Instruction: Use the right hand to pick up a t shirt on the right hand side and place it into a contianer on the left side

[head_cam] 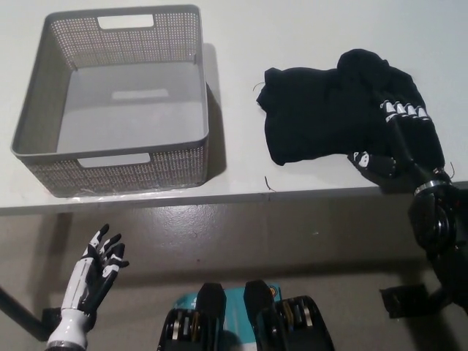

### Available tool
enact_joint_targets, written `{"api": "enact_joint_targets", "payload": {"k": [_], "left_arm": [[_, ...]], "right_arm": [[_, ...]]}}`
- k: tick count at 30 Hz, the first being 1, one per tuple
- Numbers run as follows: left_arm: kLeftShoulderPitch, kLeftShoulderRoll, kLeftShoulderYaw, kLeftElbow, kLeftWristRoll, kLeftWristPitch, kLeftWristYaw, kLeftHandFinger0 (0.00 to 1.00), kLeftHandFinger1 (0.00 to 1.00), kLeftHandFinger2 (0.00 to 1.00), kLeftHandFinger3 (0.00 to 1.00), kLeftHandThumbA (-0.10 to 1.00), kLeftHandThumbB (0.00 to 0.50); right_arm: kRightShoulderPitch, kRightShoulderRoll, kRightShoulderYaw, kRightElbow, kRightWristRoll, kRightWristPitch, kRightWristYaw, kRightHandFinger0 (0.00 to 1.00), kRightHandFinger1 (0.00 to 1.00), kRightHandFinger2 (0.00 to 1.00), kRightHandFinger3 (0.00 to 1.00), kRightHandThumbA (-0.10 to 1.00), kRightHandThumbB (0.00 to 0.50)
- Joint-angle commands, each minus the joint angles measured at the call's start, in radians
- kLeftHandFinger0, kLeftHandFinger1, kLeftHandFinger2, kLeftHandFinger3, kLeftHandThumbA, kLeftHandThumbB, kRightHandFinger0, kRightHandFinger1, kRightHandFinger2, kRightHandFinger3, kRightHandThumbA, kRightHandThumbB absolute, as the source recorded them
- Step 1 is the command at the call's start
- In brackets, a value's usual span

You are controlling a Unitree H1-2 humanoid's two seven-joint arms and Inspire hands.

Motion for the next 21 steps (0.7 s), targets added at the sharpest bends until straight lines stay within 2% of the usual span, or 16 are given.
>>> {"api": "enact_joint_targets", "payload": {"k": [1,2,3,4,5,6,7,9,10,14,15,16,18,20,21], "left_arm": [[-0.022,0.023,0.002,-0.031,0.007,0.006,-0.002,0.75,0.90,0.90,1.00,0.70,0.389],[-0.021,0.024,0.003,-0.037,0.006,0.013,-0.002,0.75,0.90,0.89,1.00,0.70,0.398],[-0.020,0.024,0.002,-0.039,0.006,0.014,-0.003,0.75,0.90,0.89,1.00,0.71,0.398],[-0.020,0.024,0.002,-0.038,0.004,0.010,-0.005,0.75,0.90,0.90,1.00,0.71,0.398],[-0.021,0.024,0.002,-0.038,0.003,0.010,-0.005,0.75,0.90,0.90,1.00,0.71,0.398],[-0.028,0.020,0.001,-0.030,0.002,0.006,-0.004,0.75,0.89,0.90,1.00,0.71,0.401],[-0.034,0.015,0.000,-0.029,-0.004,0.007,-0.007,0.74,0.89,0.90,1.00,0.69,0.377],[-0.038,0.014,0.001,-0.032,-0.007,0.011,-0.007,0.74,0.90,0.90,1.00,0.67,0.367],[-0.041,0.011,0.004,-0.035,-0.015,0.016,-0.008,0.74,0.89,0.89,1.00,0.67,0.385],[-0.046,0.008,0.004,-0.035,-0.017,0.020,-0.008,0.73,0.89,0.89,1.00,0.67,0.389],[-0.051,0.010,0.003,-0.040,-0.010,0.019,-0.004,0.73,0.89,0.90,1.00,0.68,0.374],[-0.052,0.010,0.003,-0.043,-0.004,0.019,0.000,0.73,0.89,0.90,1.00,0.69,0.378],[-0.052,0.011,0.002,-0.044,0.001,0.020,0.004,0.73,0.89,0.90,1.00,0.69,0.378],[-0.052,0.011,0.002,-0.044,0.001,0.020,0.003,0.73,0.89,0.90,1.00,0.69,0.378],[-0.056,0.013,0.005,-0.041,-0.006,0.018,0.000,0.73,0.89,0.90,1.00,0.71,0.403]], "right_arm": [[-0.070,0.007,-0.006,0.039,0.035,-0.035,-0.058,1.00,1.00,1.00,1.00,0.83,0.500],[-0.080,0.019,-0.015,0.068,0.049,-0.049,-0.078,1.00,1.00,1.00,1.00,0.64,0.484],[-0.090,0.028,-0.025,0.099,0.065,-0.075,-0.104,1.00,1.00,1.00,1.00,0.53,0.459],[-0.097,0.040,-0.040,0.124,0.090,-0.100,-0.117,1.00,1.00,1.00,1.00,0.34,0.438],[-0.101,0.044,-0.045,0.136,0.099,-0.110,-0.121,1.00,1.00,1.00,1.00,0.33,0.438],[-0.113,0.051,-0.062,0.161,0.122,-0.139,-0.145,1.00,1.00,1.00,1.00,0.21,0.421],[-0.129,0.064,-0.091,0.196,0.155,-0.159,-0.165,1.00,1.00,1.00,1.00,0.07,0.405],[-0.156,0.078,-0.112,0.255,0.180,-0.192,-0.180,1.00,1.00,1.00,1.00,0.02,0.384],[-0.166,0.085,-0.127,0.279,0.201,-0.210,-0.177,1.00,1.00,1.00,1.00,0.00,0.377],[-0.180,0.090,-0.140,0.320,0.219,-0.252,-0.188,1.00,1.00,1.00,1.00,-0.01,0.377],[-0.177,0.101,-0.164,0.343,0.250,-0.333,-0.235,0.87,0.93,0.96,1.00,-0.10,0.298],[-0.175,0.108,-0.178,0.363,0.265,-0.388,-0.282,0.69,0.71,0.76,0.82,-0.10,0.263],[-0.176,0.109,-0.179,0.376,0.263,-0.407,-0.300,0.57,0.56,0.61,0.69,-0.10,0.251],[-0.179,0.109,-0.178,0.386,0.263,-0.415,-0.306,0.55,0.54,0.59,0.67,-0.10,0.256],[-0.173,0.118,-0.212,0.395,0.297,-0.392,-0.329,0.50,0.47,0.54,0.68,-0.10,0.257]]}}
